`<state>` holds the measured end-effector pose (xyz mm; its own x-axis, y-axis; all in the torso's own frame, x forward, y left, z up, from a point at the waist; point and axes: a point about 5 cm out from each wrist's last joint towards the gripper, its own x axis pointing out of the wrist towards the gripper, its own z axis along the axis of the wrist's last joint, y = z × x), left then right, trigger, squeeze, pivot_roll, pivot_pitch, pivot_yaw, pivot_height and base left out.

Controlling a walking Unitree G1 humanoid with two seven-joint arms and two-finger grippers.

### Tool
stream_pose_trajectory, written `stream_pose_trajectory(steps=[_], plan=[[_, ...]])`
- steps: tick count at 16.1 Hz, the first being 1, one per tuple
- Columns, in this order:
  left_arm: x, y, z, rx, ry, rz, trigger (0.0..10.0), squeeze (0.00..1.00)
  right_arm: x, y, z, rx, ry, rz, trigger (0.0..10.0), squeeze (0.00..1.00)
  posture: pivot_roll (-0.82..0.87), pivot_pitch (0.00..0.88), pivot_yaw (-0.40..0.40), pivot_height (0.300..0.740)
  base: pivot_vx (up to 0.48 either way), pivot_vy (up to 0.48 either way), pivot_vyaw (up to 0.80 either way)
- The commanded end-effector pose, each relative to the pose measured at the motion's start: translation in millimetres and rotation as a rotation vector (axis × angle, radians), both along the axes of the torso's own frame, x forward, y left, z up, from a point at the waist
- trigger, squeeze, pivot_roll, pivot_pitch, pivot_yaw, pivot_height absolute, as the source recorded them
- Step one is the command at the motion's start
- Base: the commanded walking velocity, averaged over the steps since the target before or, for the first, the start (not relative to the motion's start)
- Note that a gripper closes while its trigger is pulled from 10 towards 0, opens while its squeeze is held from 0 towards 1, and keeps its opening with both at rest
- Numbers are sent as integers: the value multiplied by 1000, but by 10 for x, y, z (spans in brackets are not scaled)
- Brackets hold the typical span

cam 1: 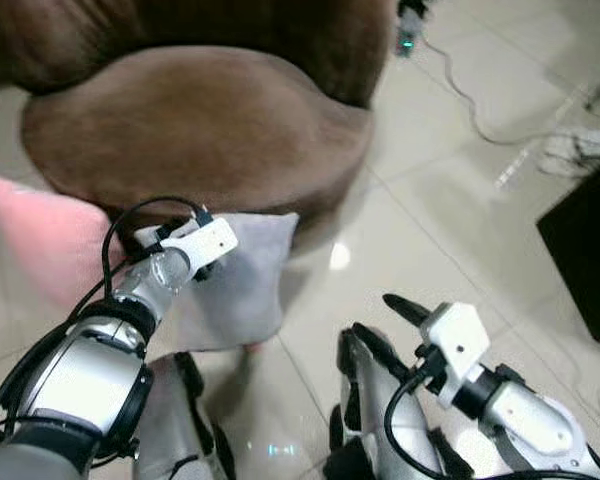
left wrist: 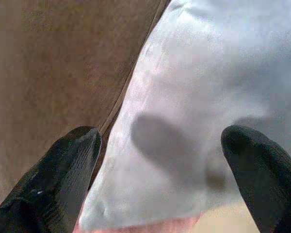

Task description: Move the pillow to the sofa from floor

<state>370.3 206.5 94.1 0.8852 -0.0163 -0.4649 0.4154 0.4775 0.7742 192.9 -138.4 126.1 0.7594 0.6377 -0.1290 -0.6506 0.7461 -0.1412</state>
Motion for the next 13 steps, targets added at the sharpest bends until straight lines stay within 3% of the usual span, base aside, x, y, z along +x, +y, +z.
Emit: stream_pose_trajectory(steps=[1, 5, 7, 10, 11, 12, 13], plan=[[-62, 48, -101, 14, 22, 34, 10000, 0, -40, -52, 41, -5, -2, -25, 10000, 0, -414, 245, -58, 520, 0, 0, 0], [-94, 182, -111, -222, -2, 220, 10000, 0, -151, -116, 32, -17, 31, -55, 10000, 0, -439, 240, -66, 520, 0, 0, 0], [-169, 324, -180, -387, -14, 389, 10000, 0, -196, -136, 38, -17, 48, -66, 10000, 0, -445, 238, -77, 520, 0, 0, 0], [-276, 391, -318, -595, -8, 574, 10000, 0, -229, -192, 66, -23, 65, -72, 10000, 0, -466, 239, -115, 520, 0, 0, 0], [-390, 409, -470, -732, 3, 714, 10000, 0, -252, -239, 92, -28, 73, -78, 10000, 0, -475, 240, -127, 520, 0, 0, 0], [-451, 396, -553, -804, 10, 784, 10000, 0, -262, -252, 101, -30, 78, -78, 10000, 0, -482, 240, -135, 520, 0, 0, 0], [-533, 352, -670, -951, 13, 910, 10000, 0, -287, -272, 121, -37, 84, -77, 10000, 0, -494, 242, -145, 520, 0, 0, 0]])
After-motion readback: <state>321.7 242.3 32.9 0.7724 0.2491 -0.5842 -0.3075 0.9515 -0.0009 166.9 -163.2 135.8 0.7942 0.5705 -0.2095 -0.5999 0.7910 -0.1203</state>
